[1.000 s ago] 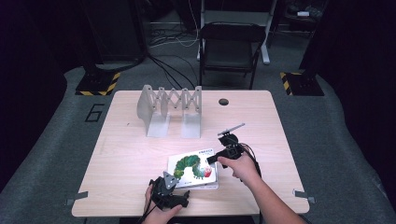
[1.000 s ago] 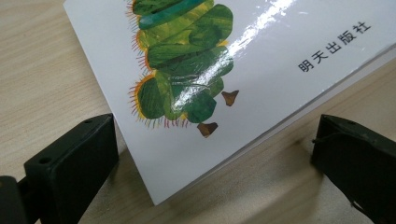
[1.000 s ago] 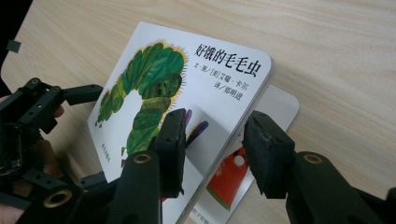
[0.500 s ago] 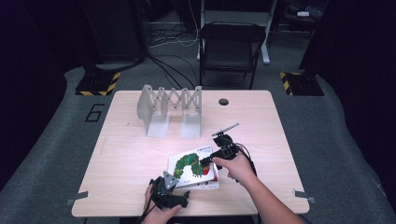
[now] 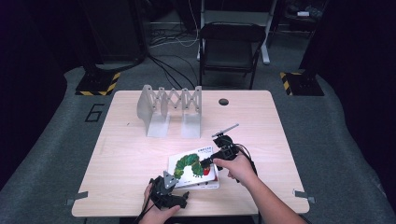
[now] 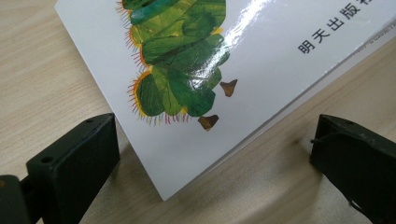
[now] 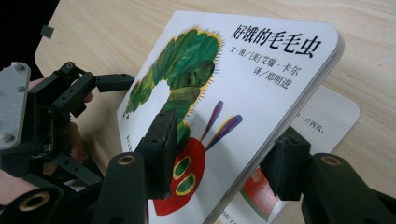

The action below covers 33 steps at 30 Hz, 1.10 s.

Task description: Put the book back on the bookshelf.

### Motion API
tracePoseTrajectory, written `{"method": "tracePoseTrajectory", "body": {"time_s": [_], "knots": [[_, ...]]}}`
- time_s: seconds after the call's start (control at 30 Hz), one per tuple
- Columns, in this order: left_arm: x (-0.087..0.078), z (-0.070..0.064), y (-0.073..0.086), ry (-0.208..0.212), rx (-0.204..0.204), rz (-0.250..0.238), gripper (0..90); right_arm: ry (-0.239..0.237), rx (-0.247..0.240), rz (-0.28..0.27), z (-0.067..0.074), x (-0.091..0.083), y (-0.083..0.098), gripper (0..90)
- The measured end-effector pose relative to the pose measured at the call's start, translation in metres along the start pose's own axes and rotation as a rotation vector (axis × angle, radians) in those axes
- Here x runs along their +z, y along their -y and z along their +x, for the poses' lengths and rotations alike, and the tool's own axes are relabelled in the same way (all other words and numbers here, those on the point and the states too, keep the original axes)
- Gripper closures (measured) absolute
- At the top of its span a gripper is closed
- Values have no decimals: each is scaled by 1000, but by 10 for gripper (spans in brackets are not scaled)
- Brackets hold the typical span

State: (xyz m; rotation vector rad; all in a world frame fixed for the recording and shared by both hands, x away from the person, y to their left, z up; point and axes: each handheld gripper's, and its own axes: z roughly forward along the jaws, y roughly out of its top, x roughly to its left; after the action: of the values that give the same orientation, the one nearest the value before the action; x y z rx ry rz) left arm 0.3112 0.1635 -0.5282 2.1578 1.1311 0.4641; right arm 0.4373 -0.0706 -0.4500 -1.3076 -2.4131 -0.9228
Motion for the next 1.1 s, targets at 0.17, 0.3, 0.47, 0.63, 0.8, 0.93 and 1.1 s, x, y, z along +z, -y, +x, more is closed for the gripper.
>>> {"method": "tracePoseTrajectory", "body": {"time_s": [0.17,0.3,0.47,0.63,0.8,0.93,1.1], "knots": [[0,2,0,9,10,-1,9,-11,-13,5,-3,0,1,505],[-1,2,2,13,18,-9,10,-24,-19,13,-5,0,1,506],[-1,4,2,23,24,-8,18,-56,-33,31,-9,-1,1,521],[-4,7,2,26,26,-12,65,-96,-46,26,-12,-4,2,552],[-9,16,1,52,13,-2,159,-136,-32,23,-11,-8,4,586],[-10,19,1,61,6,-4,184,-159,-30,33,-11,-10,6,611],[-10,19,2,54,11,-4,183,-218,-33,28,-7,-13,7,673]]}}
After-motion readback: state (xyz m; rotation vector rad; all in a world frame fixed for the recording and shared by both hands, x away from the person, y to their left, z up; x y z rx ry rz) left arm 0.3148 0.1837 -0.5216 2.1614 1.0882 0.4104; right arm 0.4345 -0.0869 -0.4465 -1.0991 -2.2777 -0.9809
